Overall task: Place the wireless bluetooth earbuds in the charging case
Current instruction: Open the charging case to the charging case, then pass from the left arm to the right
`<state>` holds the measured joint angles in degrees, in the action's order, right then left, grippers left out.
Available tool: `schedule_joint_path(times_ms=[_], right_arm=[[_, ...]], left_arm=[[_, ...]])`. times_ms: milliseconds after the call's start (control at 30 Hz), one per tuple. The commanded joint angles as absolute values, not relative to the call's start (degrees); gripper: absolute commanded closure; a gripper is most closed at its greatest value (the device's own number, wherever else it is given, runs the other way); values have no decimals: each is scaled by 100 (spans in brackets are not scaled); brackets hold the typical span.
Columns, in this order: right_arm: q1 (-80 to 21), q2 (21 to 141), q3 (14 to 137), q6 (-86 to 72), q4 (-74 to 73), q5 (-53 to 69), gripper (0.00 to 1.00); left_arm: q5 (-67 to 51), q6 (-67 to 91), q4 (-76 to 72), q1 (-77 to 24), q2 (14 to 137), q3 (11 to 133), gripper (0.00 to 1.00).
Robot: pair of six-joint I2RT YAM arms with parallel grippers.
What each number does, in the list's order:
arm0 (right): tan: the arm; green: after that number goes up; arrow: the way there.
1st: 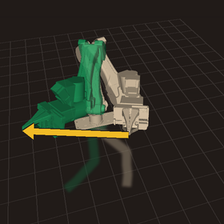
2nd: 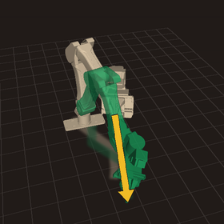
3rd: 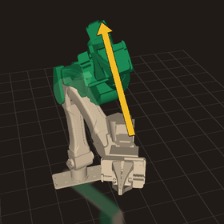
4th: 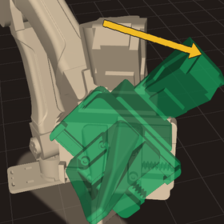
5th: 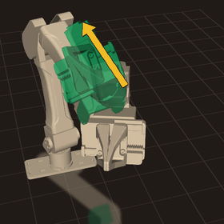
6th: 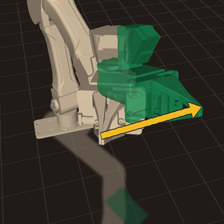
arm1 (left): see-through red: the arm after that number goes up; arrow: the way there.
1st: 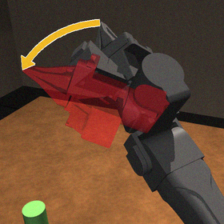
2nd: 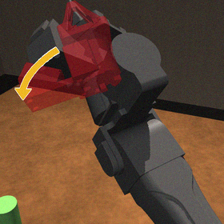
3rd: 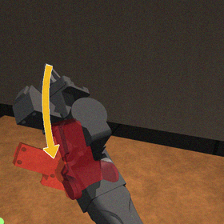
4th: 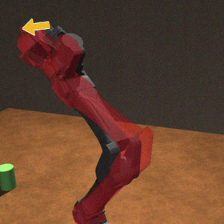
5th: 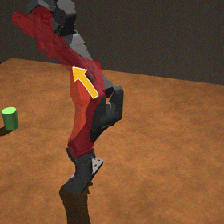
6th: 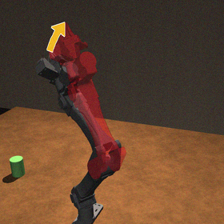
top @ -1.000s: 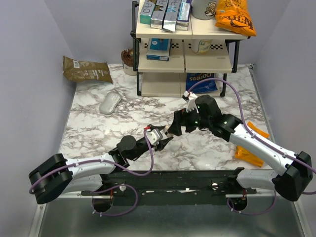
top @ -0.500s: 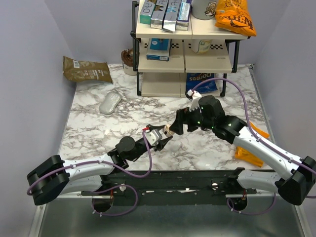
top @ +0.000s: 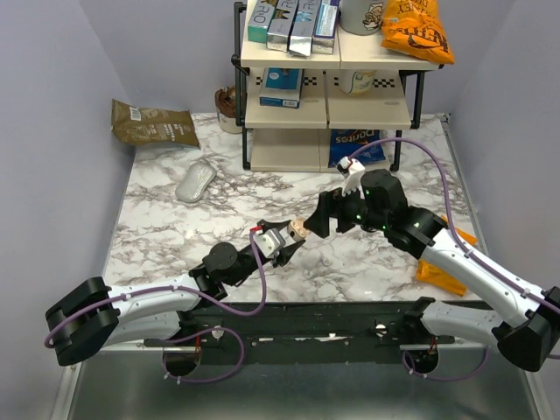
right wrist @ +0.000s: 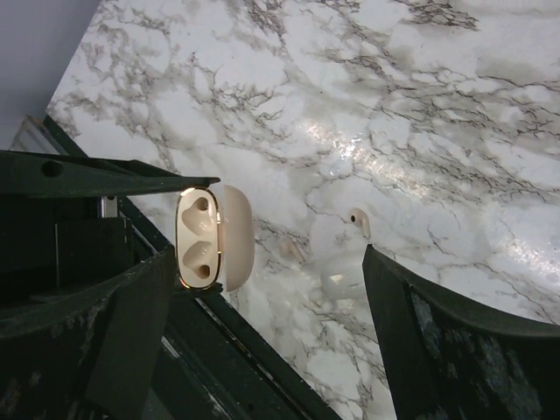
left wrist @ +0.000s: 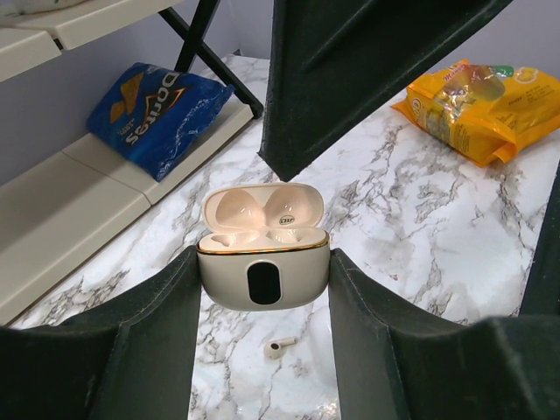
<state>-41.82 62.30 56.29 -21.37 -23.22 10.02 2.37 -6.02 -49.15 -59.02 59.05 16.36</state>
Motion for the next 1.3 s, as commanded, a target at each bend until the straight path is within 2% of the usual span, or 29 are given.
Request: schedule_joint_path(times_ms=[0,67,300,433,733,800,933,1000,1033,1067,1133,1167,1267], right_arm=[[-4192,6406,5739,-2162,-2136,1547,9],[-4192,6512,5757,-2180,-2127,1599,17],[-4192,6715,5748,-2294,-1995,1591,32],[-4192,6759,5757,-2355,-1934,1582,45],[-4192,6908,5739,-2347,-1793,1837,55],[-4192,6908,5722,-2338,-1776,1837,60],[-4192,6829,5695,-2241,-1749,1863,73],[-4192,6750,5695,-2154,-1775,1846,86],[-4192,6715,5678,-2119,-1793,1828,93],[-4192,6637,5678,-2040,-1802,1802,99],[-4192,6566,5730,-1925,-1889,1802,99],[-4192,6531,5748,-1812,-1933,1810,99],[-4192,6355,5862,-1583,-2127,1793,99]], left_arm=[[281,-642,-5159,-5968,5888,1626,100],[273,-633,-5177,-5976,5897,1643,100],[281,-624,-5177,-6003,5827,1635,100],[281,-642,-5186,-6003,5766,1617,100],[308,-633,-5212,-6003,5722,1591,100],[308,-642,-5229,-6003,5730,1591,100],[351,-598,-5186,-6012,5748,1608,100],[421,-571,-4976,-6003,5748,1661,99],[448,-536,-4896,-6012,5731,1722,96],[457,-527,-4809,-6003,5730,1757,88],[466,-484,-4422,-6003,5765,1924,76],[466,-466,-4264,-6003,5783,1994,66],[606,-300,-3885,-6003,5853,2171,51]])
